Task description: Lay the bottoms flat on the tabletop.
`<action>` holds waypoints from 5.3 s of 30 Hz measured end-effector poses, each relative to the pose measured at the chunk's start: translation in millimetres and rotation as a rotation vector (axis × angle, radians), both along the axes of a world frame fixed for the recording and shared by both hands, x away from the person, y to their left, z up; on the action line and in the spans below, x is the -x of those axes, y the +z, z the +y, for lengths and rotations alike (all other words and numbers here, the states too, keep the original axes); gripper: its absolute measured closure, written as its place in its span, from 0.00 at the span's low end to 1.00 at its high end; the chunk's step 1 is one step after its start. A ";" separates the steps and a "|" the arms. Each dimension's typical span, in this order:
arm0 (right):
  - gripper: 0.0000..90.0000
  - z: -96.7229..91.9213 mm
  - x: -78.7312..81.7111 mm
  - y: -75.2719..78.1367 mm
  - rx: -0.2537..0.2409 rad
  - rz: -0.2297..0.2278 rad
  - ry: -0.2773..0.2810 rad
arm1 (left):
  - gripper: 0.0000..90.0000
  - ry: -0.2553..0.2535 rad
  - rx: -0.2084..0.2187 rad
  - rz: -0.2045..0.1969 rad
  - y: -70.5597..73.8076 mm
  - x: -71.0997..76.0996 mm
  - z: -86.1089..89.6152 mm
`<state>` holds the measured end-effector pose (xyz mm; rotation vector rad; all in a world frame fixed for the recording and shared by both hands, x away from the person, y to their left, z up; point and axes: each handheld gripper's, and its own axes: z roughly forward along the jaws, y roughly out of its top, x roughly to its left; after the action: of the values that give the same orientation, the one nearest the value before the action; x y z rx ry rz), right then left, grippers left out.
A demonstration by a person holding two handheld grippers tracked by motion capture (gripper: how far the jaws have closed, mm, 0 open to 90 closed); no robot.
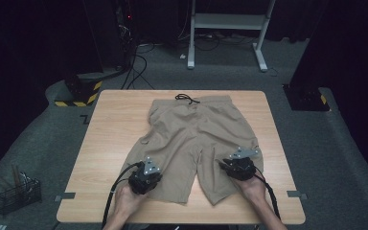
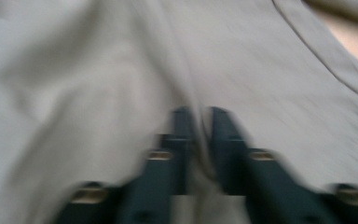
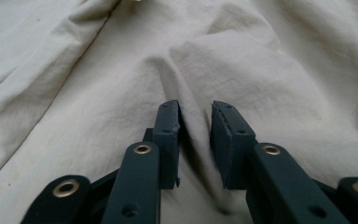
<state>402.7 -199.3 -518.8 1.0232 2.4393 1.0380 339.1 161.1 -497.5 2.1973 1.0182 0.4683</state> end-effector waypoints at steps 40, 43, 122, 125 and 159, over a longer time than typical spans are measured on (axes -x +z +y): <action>0.75 4.9 0.6 -3.3 -0.010 -0.030 -0.041 | 0.98 0.104 -0.008 0.159 -5.0 -29.7 21.6; 0.78 5.8 1.3 -3.0 -0.006 -0.032 -0.049 | 0.80 0.122 0.039 0.093 0.2 -32.9 21.3; 0.73 -51.0 12.5 25.1 0.071 -0.048 -0.195 | 0.42 0.273 0.081 -0.051 -28.5 -79.4 14.4; 0.72 -40.5 12.2 23.3 0.070 -0.033 -0.166 | 0.42 0.271 0.075 -0.051 -28.3 -79.4 14.7; 0.66 -10.6 -35.1 11.4 0.014 -0.001 -0.169 | 0.43 0.296 0.093 0.009 0.1 -116.5 19.5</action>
<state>437.8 -209.9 -507.4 1.1997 2.3092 0.9637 455.7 180.6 -497.4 1.9759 1.3513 0.5312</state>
